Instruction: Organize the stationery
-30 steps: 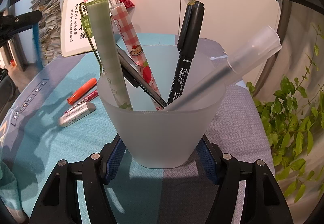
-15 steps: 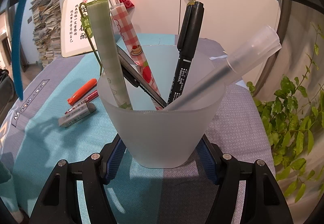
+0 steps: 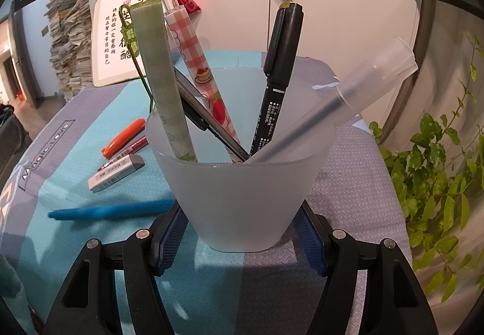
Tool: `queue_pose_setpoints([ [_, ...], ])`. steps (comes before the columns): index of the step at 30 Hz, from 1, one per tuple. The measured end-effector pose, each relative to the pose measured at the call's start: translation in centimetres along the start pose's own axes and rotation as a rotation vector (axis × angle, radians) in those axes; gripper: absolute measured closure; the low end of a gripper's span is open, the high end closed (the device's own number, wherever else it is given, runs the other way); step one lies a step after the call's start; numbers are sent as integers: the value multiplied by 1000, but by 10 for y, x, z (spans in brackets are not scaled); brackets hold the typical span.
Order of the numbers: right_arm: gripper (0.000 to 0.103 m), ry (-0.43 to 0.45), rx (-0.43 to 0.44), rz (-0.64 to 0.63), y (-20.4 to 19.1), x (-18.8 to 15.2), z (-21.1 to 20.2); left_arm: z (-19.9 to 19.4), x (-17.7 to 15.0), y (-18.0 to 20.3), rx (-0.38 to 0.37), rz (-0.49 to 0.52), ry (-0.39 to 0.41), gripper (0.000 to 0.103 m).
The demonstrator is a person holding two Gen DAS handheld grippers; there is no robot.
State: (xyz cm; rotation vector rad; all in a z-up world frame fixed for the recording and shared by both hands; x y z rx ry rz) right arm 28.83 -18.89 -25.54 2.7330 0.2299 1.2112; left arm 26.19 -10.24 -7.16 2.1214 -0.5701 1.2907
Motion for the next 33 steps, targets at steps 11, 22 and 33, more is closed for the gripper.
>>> queue_pose_setpoints([
  [11,34,2,-7,-7,-1,0,0,-19,-166,-64,63,-164,-340,67],
  [22,34,3,-33,-21,-4,-1,-1,-1,-197,-65,18,-102,-383,85],
  [33,34,1,-32,-20,-4,0,-1,-21,-148,-48,12,-50,-254,92],
])
Point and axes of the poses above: each gripper's, at about its wrist camera, not at the fingertips, and z roughly the way its jaws point, y to its right, x to its top, the point moved 9 cm from there along z, roughly the way its jaws point, and after that the axes turned 15 degrees about -x, right-handed, at the moved point
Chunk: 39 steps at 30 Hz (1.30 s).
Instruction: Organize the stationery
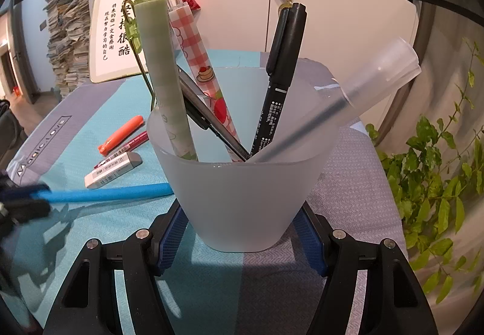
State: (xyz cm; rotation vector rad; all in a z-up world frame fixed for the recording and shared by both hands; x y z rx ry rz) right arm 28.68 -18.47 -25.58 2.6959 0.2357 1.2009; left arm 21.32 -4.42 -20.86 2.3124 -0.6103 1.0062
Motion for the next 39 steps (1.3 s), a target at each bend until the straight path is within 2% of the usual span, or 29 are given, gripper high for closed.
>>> queue_pose_setpoints([
  [6,34,-1,2,2,0,0,0,-14,31,10,2,17,49,93],
  [18,34,-3,7,7,0,0,1,-20,59,21,-14,13,76,95],
  [20,34,-2,7,7,0,0,1,-23,68,23,-19,11,88,99],
  [28,34,-2,10,10,1,0,0,-32,94,35,3,61,132,97],
  [30,34,-2,11,10,0,0,1,-31,91,25,19,25,126,94],
  [32,34,-2,11,9,0,0,1,-26,81,2,55,-57,102,91],
  [34,34,-2,11,10,0,0,1,-19,68,-31,111,-173,63,85],
  [39,34,-1,10,9,0,0,0,7,42,-92,153,-404,-32,77],
])
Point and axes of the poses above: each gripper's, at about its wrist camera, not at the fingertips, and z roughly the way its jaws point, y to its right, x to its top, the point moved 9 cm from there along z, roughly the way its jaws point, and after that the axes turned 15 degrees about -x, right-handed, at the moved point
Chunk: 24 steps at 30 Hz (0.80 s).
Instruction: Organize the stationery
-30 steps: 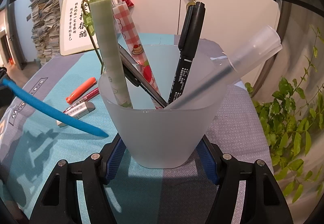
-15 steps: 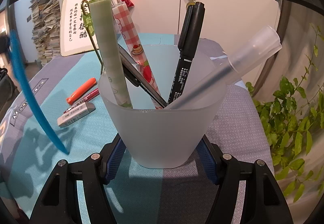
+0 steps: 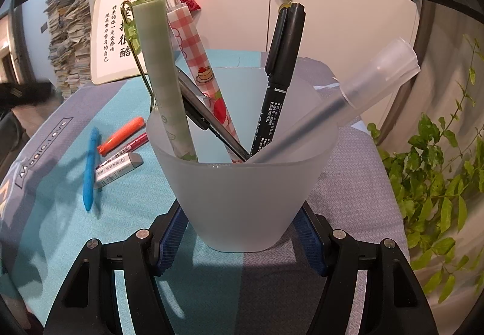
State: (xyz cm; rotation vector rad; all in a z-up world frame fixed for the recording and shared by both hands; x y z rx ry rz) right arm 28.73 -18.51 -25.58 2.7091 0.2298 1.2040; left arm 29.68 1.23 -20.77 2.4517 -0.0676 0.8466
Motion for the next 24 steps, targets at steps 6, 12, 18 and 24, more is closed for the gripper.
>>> queue_pose_setpoints([
  [6,34,0,0,-1,0,0,0,28,-10,-44,65,-262,-67,65],
  [12,34,-1,4,1,0,0,0,38,-11,-45,100,-291,-71,55],
  [18,34,-3,12,9,1,0,0,49,-11,-37,121,-267,-104,88],
  [24,34,-3,13,10,1,0,0,31,0,-23,83,-193,-27,103],
])
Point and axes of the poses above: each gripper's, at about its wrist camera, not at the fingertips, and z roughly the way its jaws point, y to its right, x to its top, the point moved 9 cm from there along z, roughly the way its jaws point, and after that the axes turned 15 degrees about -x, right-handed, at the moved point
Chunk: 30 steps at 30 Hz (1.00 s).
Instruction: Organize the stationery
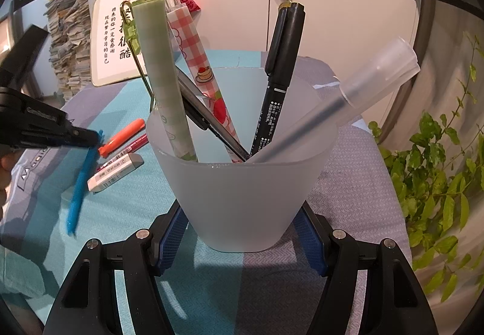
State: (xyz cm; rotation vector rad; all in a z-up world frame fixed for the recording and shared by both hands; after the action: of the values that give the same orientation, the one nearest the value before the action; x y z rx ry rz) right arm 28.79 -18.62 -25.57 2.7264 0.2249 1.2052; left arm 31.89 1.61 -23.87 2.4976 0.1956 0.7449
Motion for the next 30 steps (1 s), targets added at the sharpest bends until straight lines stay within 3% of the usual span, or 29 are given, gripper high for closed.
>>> queue_pose_setpoints([
  [3,34,0,0,0,0,0,0,-26,9,14,-28,65,61,103],
  [6,34,1,-3,-2,0,0,0,-23,9,14,-32,46,46,100],
  [10,34,4,-8,-3,0,-1,-1,3,1,-3,13,-35,-36,72],
  [15,34,4,-6,-2,-1,-2,-2,28,-5,-8,78,-36,-91,74],
  [20,34,2,0,2,0,-1,-1,34,-4,-1,169,41,-80,91],
  [24,34,2,2,5,0,-1,-1,31,-7,6,131,60,-84,91],
  [30,34,2,1,2,0,-1,-1,-38,18,41,4,120,98,92],
])
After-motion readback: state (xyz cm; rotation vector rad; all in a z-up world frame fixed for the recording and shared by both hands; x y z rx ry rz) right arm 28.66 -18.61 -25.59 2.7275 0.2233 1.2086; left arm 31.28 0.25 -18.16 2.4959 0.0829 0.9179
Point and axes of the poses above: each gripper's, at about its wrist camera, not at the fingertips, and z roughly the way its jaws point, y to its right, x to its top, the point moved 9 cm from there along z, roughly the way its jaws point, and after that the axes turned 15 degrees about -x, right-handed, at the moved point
